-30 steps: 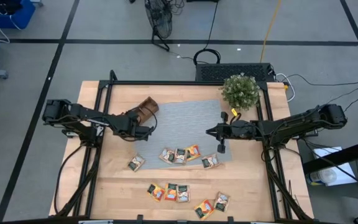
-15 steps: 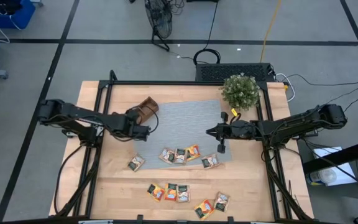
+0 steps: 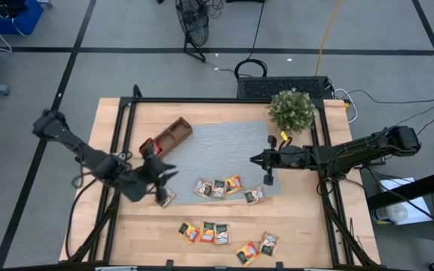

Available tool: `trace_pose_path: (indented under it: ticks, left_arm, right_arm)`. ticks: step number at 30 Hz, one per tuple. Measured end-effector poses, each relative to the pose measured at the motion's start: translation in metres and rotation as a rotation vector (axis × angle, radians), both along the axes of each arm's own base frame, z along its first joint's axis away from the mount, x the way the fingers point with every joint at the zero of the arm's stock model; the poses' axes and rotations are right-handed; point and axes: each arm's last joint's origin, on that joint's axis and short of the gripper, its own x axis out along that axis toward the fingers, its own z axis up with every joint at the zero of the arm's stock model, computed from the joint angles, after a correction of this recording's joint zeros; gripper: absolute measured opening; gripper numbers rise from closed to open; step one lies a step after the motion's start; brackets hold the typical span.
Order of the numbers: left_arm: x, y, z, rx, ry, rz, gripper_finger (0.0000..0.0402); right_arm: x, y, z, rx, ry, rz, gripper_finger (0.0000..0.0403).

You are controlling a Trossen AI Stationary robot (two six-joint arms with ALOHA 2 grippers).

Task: Pick & Place Tea
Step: Adjust the brown tea bag on the table

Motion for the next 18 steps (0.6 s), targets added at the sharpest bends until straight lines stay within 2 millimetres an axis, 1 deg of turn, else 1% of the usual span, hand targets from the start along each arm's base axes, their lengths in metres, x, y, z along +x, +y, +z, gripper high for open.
trace_pose_path:
  ticks: [4, 6, 8, 10, 13, 18]
  left_arm:
    - [-0.009, -0.012, -0.007, -0.05, -0.111, -0.185, 0.0093]
    - [-0.01, -0.015, -0.011, -0.094, -0.189, -0.288, 0.0093]
    - [-0.012, -0.014, -0.018, -0.114, -0.249, -0.356, 0.0093]
    - [-0.014, -0.01, -0.024, -0.125, -0.287, -0.37, 0.0093]
    - [-0.017, -0.002, -0.031, -0.132, -0.294, -0.345, 0.0093]
    - [-0.025, 0.012, -0.025, -0.09, -0.326, -0.382, 0.0092]
  right_arm:
    - [0.0, 0.0, 0.0, 0.0, -0.002, 0.0, 0.0016]
    - [0.0, 0.0, 0.001, 0.001, -0.006, 0.0, 0.0016]
    - [0.0, 0.0, 0.001, 0.001, -0.008, 0.0, 0.0016]
    - [0.0, 0.0, 0.001, 0.006, -0.009, -0.003, 0.0016]
    - [0.0, 0.0, 0.001, 0.011, -0.009, -0.005, 0.0016]
    - [0.0, 0.0, 0.001, 0.011, -0.01, -0.005, 0.0016]
